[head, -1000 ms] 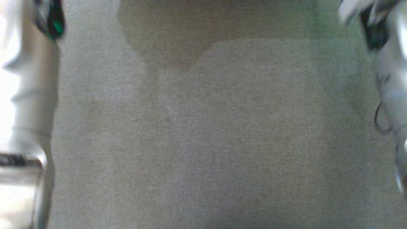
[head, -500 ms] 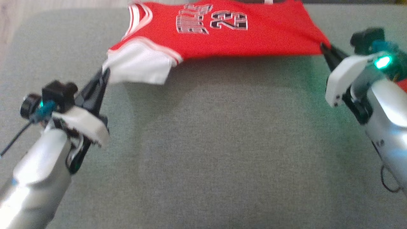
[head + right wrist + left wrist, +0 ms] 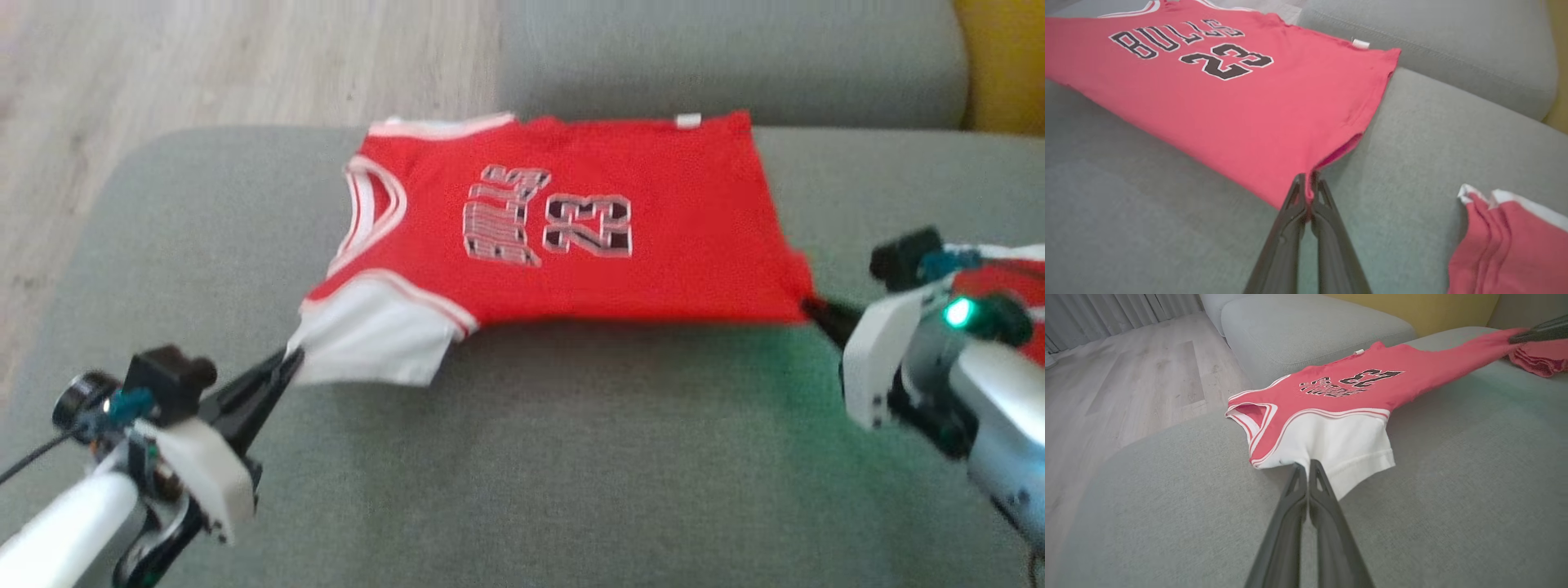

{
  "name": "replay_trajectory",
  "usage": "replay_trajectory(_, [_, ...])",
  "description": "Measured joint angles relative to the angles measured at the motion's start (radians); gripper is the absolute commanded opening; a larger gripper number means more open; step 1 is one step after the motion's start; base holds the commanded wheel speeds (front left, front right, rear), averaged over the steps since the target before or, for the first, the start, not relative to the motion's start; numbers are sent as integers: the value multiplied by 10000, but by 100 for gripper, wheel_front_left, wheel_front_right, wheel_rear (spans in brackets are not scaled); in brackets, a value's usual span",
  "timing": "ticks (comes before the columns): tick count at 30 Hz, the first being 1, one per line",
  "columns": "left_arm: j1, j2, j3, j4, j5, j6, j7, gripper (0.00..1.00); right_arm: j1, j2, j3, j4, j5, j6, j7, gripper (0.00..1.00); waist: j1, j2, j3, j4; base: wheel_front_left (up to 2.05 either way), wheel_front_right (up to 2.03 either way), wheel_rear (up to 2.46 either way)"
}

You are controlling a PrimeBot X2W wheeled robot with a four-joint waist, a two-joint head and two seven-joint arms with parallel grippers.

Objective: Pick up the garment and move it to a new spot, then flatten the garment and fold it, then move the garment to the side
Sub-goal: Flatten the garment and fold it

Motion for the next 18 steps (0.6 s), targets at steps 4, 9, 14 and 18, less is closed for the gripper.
replay_trajectory(4, [873, 679, -13, -1022, -293, 376, 332, 0, 607, -391, 500, -777, 775, 0, 512, 0, -1, 0, -516, -39, 0, 0, 0])
replay_trajectory(9, [2010, 1448, -67, -2314, -777, 911, 828, 0, 986, -940, 807, -1632, 1563, 2, 982, 0, 1, 0, -872, -249, 0, 0, 0])
replay_trajectory(14, [2595, 1929, -75, -3264, -874, 1406, 886, 0, 1547, -1434, 815, -2353, 2351, 0, 1358, 0, 1, 0, -985, -382, 0, 0, 0])
replay_trajectory(18, [2650, 1942, -90, -3434, -865, 1563, 951, 0, 1628, -1593, 732, -2541, 2499, 0, 1356, 0, 1, 0, -945, -389, 0, 0, 0])
